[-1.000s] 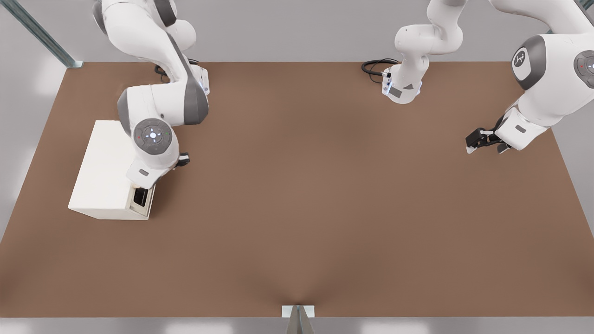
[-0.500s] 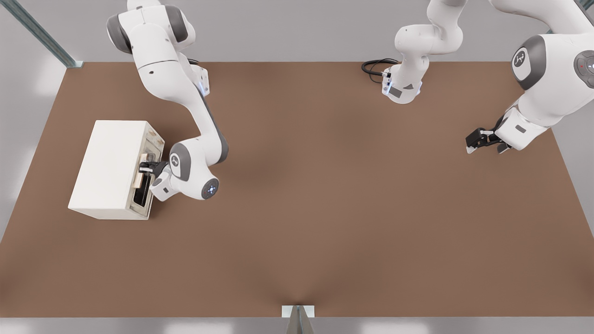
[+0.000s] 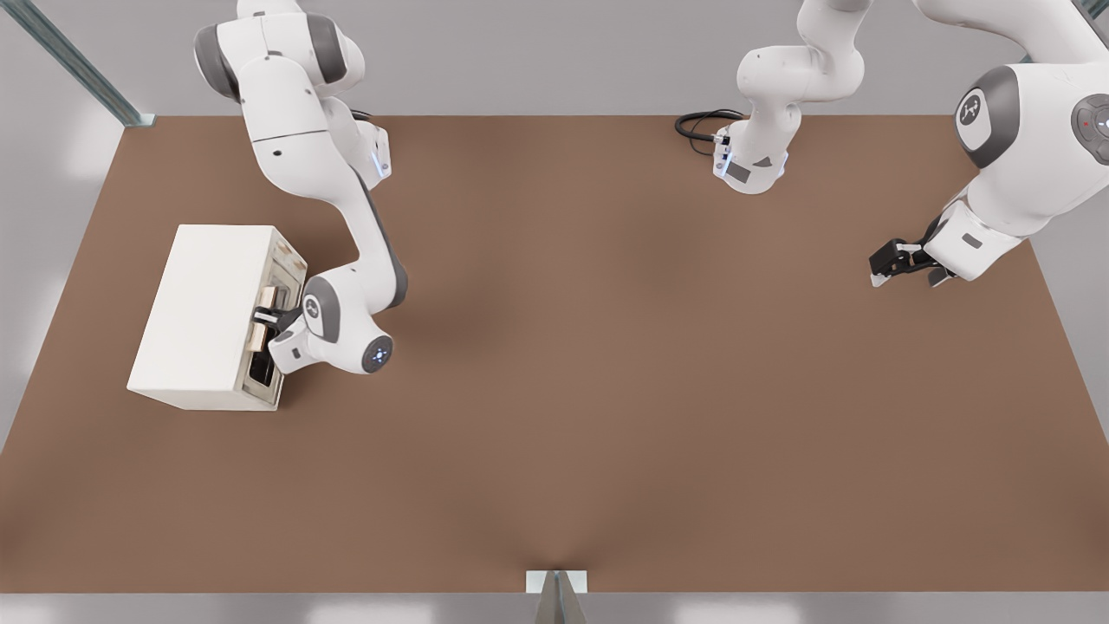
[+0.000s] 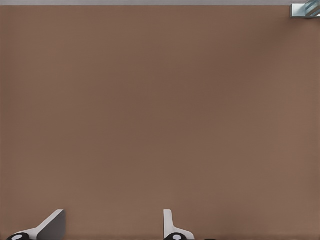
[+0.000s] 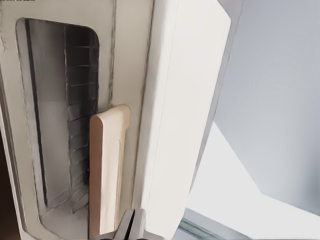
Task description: Keep left arm still and open the oven door with right arm
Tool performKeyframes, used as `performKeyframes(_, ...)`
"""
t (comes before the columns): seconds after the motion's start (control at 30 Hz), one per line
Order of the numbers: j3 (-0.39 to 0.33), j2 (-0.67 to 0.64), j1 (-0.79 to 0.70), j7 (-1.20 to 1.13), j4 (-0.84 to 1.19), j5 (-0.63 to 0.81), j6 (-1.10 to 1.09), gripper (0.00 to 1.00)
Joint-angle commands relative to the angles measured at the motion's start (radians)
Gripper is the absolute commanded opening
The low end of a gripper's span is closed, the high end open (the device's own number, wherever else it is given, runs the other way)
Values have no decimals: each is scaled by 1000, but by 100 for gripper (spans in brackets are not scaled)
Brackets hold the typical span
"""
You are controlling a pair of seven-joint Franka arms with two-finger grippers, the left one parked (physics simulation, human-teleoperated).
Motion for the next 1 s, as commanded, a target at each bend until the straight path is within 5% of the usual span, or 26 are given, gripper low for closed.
performKeyframes(0.0, -2, 0, 0, 194, -4, -1, 21, 0)
performKeyframes(0.6, 4, 5, 60, 266, -23, 25, 56, 0)
performKeyframes(0.67, 69, 3, 62, 266, 91, 155, 47, 0)
performKeyframes(0.7, 90, 2, 75, 265, 138, 193, 52, 9)
performKeyframes(0.73, 112, -3, 78, 262, 178, 198, 58, 100)
performKeyframes(0.77, 119, -40, 77, 175, 258, 236, 47, 100)
performKeyframes(0.83, 112, -109, 5, -405, 494, 405, 6, 100)
performKeyframes(0.9, 107, -187, -106, -429, 616, 627, -138, 100)
performKeyframes(0.97, 125, -282, -172, -504, 606, 625, -126, 100)
